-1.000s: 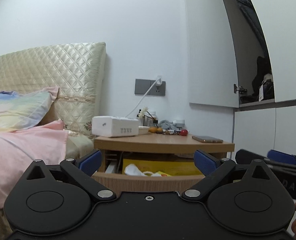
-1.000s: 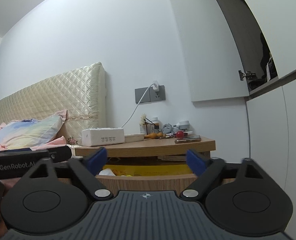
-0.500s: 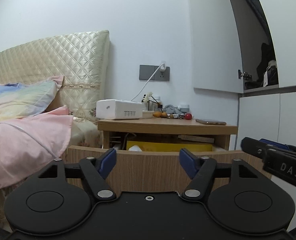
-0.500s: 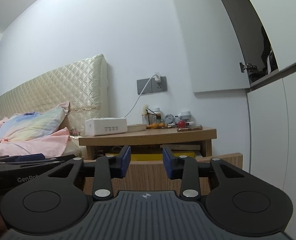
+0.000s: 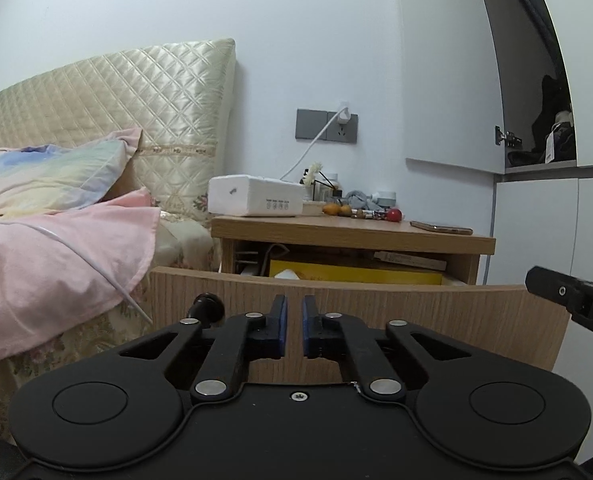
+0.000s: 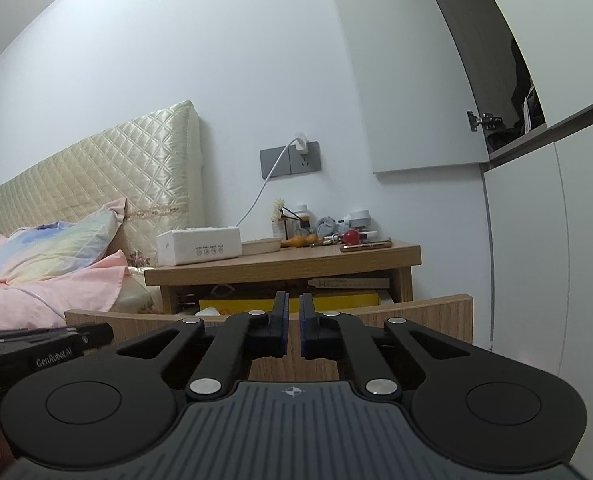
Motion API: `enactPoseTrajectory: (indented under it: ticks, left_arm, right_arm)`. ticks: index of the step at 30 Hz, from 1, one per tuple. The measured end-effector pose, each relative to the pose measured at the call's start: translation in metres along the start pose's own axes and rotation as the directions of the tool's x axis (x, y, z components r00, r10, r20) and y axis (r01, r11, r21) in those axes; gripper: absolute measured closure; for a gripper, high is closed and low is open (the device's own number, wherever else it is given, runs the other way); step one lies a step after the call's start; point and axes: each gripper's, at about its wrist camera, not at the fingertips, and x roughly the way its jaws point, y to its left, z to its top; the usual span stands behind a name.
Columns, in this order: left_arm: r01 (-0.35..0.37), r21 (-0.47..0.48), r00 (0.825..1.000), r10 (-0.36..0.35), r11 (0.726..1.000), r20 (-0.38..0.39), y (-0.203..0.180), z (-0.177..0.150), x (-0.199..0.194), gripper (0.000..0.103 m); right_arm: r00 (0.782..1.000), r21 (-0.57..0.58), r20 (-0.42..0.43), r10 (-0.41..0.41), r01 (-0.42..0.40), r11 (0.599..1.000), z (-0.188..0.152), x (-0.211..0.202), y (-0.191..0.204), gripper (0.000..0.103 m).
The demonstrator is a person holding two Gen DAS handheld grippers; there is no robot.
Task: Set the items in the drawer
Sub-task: 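Close both tools and press them against the drawer front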
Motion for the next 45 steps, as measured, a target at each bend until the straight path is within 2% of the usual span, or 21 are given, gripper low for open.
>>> enactPoseTrajectory:
  ticks: [12, 21, 32, 45]
  left_arm:
    - [-0.014, 0.026, 1.0, 0.015, 1.0, -0.016, 0.003, -0.004, 0.011, 0.103]
    - [-0.019, 0.029, 0.999, 0.02, 0.999, -0.028, 0.011, -0.005, 0.02, 0.103]
    - [0.033, -0.005, 0.997, -0.034, 0.999, -0.072, 0.027, -0.008, 0.036, 0.103]
    - [0.053, 0.018, 0.997, -0.052, 0.998, -0.058, 0.028, -0.008, 0.041, 0.103]
  right_arm:
    - [0.996, -0.035, -0.086, 0.016, -0.019, 0.999, 0.0, 0.016, -0.003, 0.098]
    - [0.993, 0.016, -0.116, 0.004, -0.002, 1.0, 0.001, 0.027, -0.012, 0.098]
    - [0.984, 0.144, -0.177, 0.017, 0.009, 0.99, 0.002, 0.042, -0.035, 0.099]
    - [0.975, 0.122, -0.213, 0.06, -0.034, 0.992, 0.01, 0.05, -0.043, 0.099]
